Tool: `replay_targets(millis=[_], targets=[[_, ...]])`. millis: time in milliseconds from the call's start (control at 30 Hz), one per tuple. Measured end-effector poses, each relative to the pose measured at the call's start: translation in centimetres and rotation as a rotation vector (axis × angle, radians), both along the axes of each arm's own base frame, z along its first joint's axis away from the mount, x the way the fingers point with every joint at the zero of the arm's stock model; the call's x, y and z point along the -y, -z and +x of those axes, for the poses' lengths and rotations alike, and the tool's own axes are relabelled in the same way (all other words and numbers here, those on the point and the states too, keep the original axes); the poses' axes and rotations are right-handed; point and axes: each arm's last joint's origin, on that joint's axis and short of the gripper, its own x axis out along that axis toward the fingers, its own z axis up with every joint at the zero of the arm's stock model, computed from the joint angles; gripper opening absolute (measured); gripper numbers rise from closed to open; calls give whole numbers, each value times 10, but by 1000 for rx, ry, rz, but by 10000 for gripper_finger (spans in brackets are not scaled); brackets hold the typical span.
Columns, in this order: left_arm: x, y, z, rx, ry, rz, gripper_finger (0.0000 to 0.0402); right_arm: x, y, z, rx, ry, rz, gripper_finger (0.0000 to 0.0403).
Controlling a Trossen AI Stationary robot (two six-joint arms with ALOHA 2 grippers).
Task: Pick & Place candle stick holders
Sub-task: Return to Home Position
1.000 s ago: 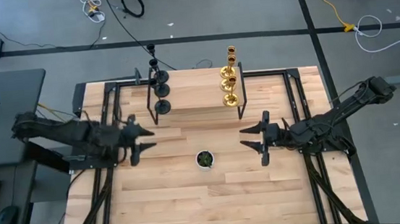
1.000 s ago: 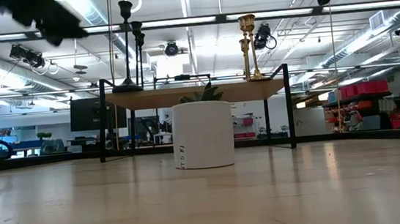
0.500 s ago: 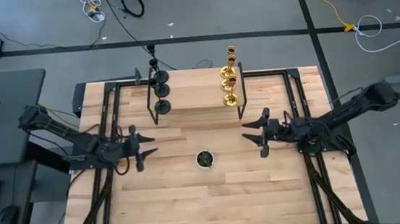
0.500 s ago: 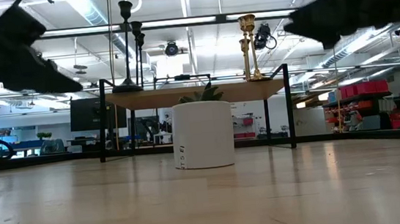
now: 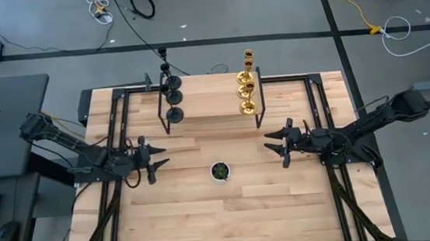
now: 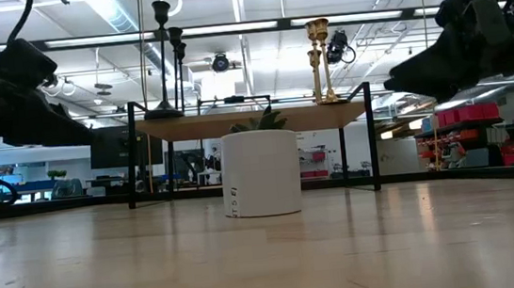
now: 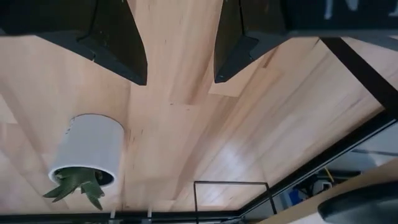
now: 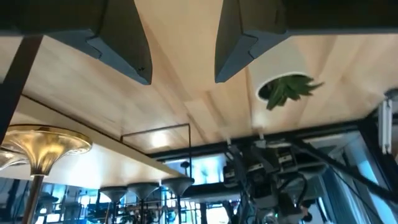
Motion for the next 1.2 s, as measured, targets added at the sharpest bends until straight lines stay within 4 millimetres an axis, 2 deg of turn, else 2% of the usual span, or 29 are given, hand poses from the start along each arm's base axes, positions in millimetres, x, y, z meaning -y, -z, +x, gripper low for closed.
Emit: replay_targets(millis=[633, 1200], targets=[[0, -1, 0, 9, 10, -25, 188, 0, 0, 0, -9, 0, -6, 176], [-7, -32, -14, 322, 12, -182, 188, 6, 5, -24, -170, 5, -39, 176]])
